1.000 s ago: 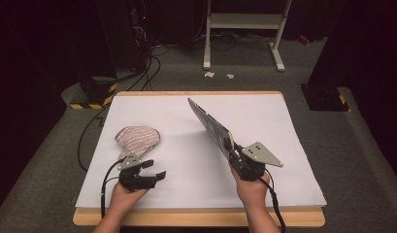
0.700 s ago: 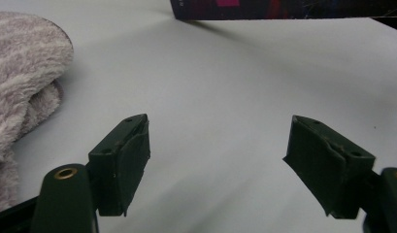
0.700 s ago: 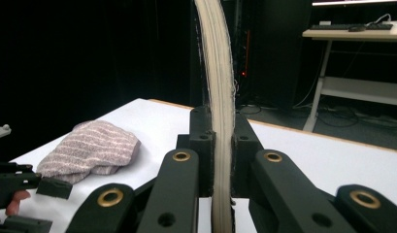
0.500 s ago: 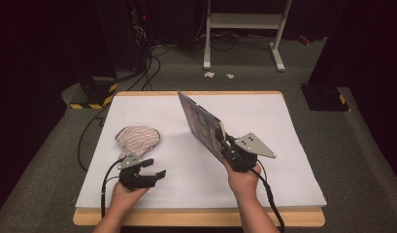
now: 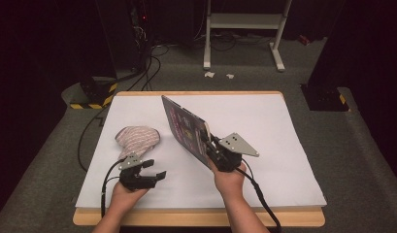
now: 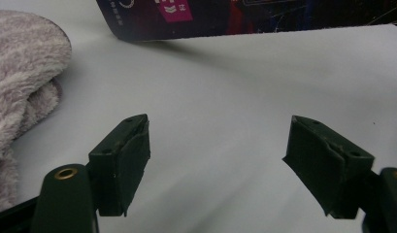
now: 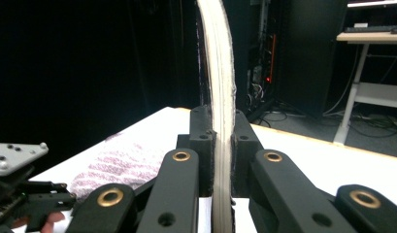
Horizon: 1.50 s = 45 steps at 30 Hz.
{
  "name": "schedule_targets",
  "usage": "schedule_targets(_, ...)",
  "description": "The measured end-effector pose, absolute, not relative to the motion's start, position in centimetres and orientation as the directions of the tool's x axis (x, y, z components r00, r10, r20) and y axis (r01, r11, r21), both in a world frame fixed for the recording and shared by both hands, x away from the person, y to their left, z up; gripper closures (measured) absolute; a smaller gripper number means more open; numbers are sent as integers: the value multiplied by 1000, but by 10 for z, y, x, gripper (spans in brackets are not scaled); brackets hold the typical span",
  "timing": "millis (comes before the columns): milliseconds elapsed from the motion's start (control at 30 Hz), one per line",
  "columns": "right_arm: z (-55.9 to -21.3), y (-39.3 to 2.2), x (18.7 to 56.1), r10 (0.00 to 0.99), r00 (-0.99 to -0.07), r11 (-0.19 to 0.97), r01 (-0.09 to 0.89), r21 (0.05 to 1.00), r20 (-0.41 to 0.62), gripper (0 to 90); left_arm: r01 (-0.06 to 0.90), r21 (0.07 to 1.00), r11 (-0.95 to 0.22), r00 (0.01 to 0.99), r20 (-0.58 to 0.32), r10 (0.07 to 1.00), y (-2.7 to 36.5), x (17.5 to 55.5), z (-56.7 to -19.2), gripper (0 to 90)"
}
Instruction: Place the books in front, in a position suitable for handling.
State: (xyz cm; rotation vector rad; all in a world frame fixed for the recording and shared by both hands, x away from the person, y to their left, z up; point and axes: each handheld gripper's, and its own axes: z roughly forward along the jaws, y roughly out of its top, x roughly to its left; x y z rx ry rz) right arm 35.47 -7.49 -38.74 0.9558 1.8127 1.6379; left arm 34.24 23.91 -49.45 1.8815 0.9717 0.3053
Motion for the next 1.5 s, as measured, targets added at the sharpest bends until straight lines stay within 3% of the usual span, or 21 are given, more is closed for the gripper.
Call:
schedule_targets(567, -412, -130, 355, 889, -456, 50, 195, 980, 45, 840, 504, 828, -246, 662, -187, 726, 233, 342, -497, 244)
schedule_targets(767, -433, -145, 358, 929, -370, 129, 261, 957, -24, 840, 505, 825, -253, 663, -182, 726, 233, 343, -497, 244)
schedule_targets(1067, -468, -179, 355, 956, -294, 108, 346, 932, -1, 831, 510, 817, -268, 668, -180, 722, 229, 342, -499, 246)
schedule_targets(1500, -486, -204, 353, 972, -234, 98, 441, 892, 8, 658, 513, 813, -276, 669, -177, 722, 227, 342, -500, 247)
